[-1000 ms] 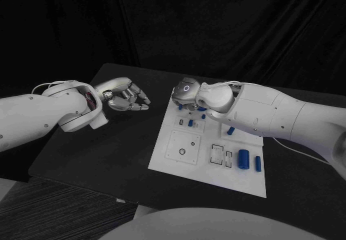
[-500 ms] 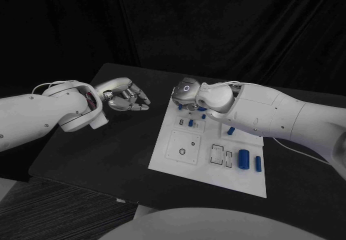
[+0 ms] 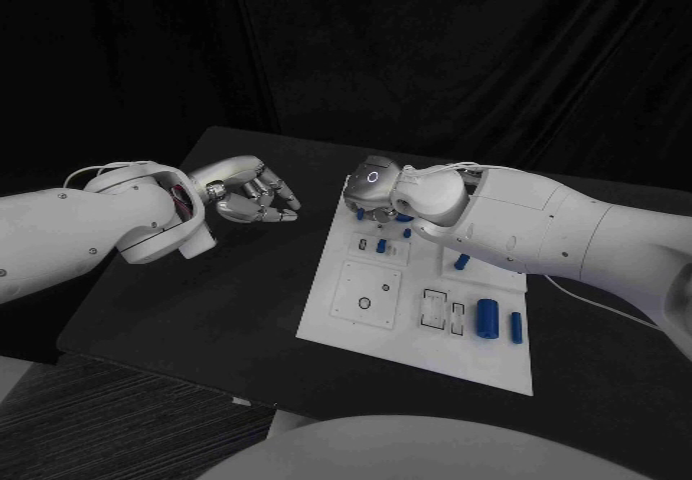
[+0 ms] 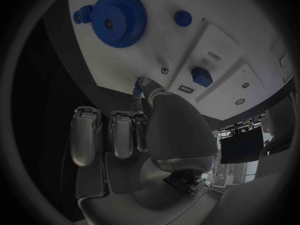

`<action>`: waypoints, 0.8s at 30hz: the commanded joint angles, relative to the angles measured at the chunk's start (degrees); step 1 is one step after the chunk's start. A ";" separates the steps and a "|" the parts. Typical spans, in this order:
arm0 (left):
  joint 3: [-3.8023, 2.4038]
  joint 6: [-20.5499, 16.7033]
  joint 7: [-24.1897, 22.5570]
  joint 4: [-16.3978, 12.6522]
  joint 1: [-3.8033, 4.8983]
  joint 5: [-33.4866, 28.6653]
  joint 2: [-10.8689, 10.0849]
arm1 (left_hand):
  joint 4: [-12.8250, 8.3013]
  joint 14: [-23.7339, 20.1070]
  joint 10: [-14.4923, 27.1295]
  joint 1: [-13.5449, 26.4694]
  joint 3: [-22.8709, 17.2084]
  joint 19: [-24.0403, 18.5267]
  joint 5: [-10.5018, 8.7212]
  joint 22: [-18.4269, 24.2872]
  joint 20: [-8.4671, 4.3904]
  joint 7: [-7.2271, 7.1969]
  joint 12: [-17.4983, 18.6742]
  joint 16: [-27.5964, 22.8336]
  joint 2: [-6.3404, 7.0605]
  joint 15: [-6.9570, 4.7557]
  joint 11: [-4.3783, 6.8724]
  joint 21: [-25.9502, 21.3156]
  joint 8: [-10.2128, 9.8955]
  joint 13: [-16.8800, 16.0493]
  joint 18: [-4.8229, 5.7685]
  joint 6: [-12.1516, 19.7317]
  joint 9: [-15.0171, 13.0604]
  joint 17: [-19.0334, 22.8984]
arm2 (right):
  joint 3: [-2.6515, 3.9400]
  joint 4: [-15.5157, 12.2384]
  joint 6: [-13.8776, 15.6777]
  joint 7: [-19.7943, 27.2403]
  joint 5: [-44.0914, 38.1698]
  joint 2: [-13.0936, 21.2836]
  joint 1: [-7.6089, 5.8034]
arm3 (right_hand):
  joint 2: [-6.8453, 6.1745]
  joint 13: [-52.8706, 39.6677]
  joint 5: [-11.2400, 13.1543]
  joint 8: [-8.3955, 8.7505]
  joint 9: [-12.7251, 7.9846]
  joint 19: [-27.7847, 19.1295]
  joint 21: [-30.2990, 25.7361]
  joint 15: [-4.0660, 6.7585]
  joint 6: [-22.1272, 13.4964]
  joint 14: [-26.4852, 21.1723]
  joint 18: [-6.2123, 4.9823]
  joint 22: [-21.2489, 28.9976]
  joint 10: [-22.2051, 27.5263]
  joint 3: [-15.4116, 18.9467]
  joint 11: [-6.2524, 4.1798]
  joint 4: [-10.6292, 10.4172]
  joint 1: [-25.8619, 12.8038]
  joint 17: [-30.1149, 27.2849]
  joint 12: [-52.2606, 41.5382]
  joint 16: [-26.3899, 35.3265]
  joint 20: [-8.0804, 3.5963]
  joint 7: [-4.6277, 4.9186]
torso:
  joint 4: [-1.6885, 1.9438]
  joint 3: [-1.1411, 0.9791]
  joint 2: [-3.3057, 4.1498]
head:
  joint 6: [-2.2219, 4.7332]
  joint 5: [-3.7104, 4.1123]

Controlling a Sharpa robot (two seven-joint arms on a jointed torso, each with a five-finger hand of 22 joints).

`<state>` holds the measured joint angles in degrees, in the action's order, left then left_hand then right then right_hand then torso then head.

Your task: Assemble the parts on the task board

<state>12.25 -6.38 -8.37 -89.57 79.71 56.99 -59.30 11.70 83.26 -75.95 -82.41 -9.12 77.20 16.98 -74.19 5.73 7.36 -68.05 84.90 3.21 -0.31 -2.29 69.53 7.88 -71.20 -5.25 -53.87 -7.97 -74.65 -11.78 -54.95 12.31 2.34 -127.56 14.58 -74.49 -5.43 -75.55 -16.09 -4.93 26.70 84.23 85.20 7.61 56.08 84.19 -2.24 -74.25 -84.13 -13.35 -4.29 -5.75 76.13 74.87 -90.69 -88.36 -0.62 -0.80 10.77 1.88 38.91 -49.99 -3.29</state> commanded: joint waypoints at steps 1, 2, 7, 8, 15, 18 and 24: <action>-0.04 0.74 -0.18 0.00 -0.09 -0.02 0.12 | 0.74 2.23 0.27 -0.73 -0.87 -0.25 0.38 -9.46 -0.07 -0.06 0.18 -0.59 0.08 -0.41 -0.12 -0.63 0.77 0.50 0.49 -0.35 0.61 -9.54 | 0.04 -0.07 -0.51 -1.30 -0.27 0.03 0.15 | -0.21 -14.45 0.87 1.25 -0.70 2.87 -0.03 -0.37 -1.31 5.34 0.98 -14.10 -5.87 -0.34 0.10 0.81 -0.71 13.11 0.69 -0.76 0.21 -0.26 | -0.01 -0.01 0.01 | -0.01 0.01; -0.04 0.78 -0.16 0.01 -0.10 -0.02 0.12 | 0.74 2.23 0.27 -0.73 -0.87 -0.25 0.38 -9.46 -0.07 -0.06 0.18 -0.59 0.08 -0.41 -0.12 -0.63 0.77 0.50 0.49 -0.35 0.61 -9.54 | 0.04 -0.07 -0.51 -1.30 -0.27 0.03 0.15 | -0.24 -14.45 0.93 1.29 -0.76 2.85 -0.06 -0.37 -1.39 5.34 0.97 -14.09 -5.87 -0.33 0.09 0.81 -0.74 13.13 0.69 -0.77 0.21 -0.27 | 0.00 0.00 0.01 | -0.01 0.06; -0.04 0.91 -0.08 0.04 -0.10 -0.02 0.11 | 0.74 2.23 0.27 -0.73 -0.87 -0.25 0.38 -9.46 -0.07 -0.06 0.18 -0.59 0.08 -0.41 -0.12 -0.63 0.77 0.50 0.49 -0.35 0.61 -9.54 | 0.04 -0.08 -0.46 -1.33 -0.27 0.03 0.15 | -0.32 -14.45 1.12 1.41 -1.00 2.82 -0.10 -0.35 -1.76 5.33 0.96 -14.08 -5.87 -0.34 0.08 0.84 -0.80 13.08 0.69 -0.74 0.20 -0.30 | 0.00 0.00 0.01 | -0.01 -0.01; -0.04 0.94 -0.06 0.05 -0.11 -0.02 0.11 | 0.74 2.23 0.27 -0.73 -0.87 -0.25 0.38 -9.46 -0.07 -0.06 0.18 -0.59 0.08 -0.41 -0.12 -0.63 0.77 0.50 0.49 -0.35 0.61 -9.54 | 0.04 -0.08 -0.46 -1.33 -0.27 0.04 0.15 | -0.32 -14.45 1.12 1.41 -1.00 2.82 -0.10 -0.35 -1.76 5.33 0.96 -14.08 -5.87 -0.34 0.08 0.84 -0.80 13.08 0.69 -0.74 0.20 -0.30 | 0.01 0.01 0.01 | -0.01 -0.02; -0.04 1.18 0.10 0.13 -0.12 -0.02 0.12 | 0.74 2.23 0.27 -0.73 -0.87 -0.25 0.38 -9.46 -0.07 -0.06 0.18 -0.59 0.08 -0.41 -0.12 -0.63 0.77 0.50 0.49 -0.35 0.61 -9.54 | 0.04 -0.12 -0.36 -1.41 -0.27 0.16 0.16 | -0.84 -14.45 2.27 1.46 -2.49 2.84 -0.08 -0.32 -4.38 5.31 0.97 -14.09 -5.87 -0.36 0.01 0.96 -1.01 13.02 0.69 -0.71 0.16 -0.74 | 0.01 0.02 0.02 | -0.01 0.03; -0.04 1.28 0.20 0.20 -0.13 -0.02 0.13 | 0.74 2.23 0.27 -0.73 -0.87 -0.25 0.38 -9.46 -0.07 -0.06 0.18 -0.59 0.08 -0.41 -0.12 -0.63 0.77 0.50 0.49 -0.35 0.61 -9.54 | 0.04 -0.14 -0.32 -1.47 -0.27 0.29 0.16 | -1.31 -14.45 3.52 1.48 -3.91 2.81 -0.13 -0.29 -6.47 5.30 0.96 -14.08 -5.87 -0.23 -0.03 0.97 -1.12 12.99 0.69 -0.70 0.13 -1.23 | 0.02 0.01 0.01 | -0.01 0.02; -0.04 1.51 0.38 0.39 -0.16 -0.02 0.13 | 0.74 2.23 0.27 -0.73 -0.87 -0.25 0.38 -9.46 -0.07 -0.06 0.18 -0.59 0.08 -0.41 -0.12 -0.63 0.77 0.50 0.49 -0.35 0.61 -9.54 | 0.03 -0.32 -0.03 -1.84 -0.27 0.70 0.16 | -2.57 -14.45 7.40 1.40 -6.12 2.70 -0.34 -0.28 -9.58 5.27 0.91 -14.01 -5.87 1.12 -0.01 -0.03 -1.45 12.87 0.69 -0.64 0.12 -1.73 | -0.03 -0.01 0.01 | -0.01 -0.02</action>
<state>12.25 -5.61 -7.84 -89.19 79.67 56.99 -59.25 11.70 83.26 -75.95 -82.41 -9.12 77.20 16.98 -74.19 5.74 7.36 -68.05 84.90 3.22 -0.31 -2.29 69.53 7.88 -71.20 -5.26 -53.87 -7.97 -74.65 -11.78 -55.10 12.21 2.11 -127.56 15.16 -74.48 -6.50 -75.55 -9.21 -4.32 21.27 84.23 85.19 7.61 47.36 84.19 -2.24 -74.24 -84.13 -13.15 -4.29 -5.96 75.07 74.87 -90.69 -88.36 -0.62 -2.54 10.78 1.90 38.92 -49.99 -3.24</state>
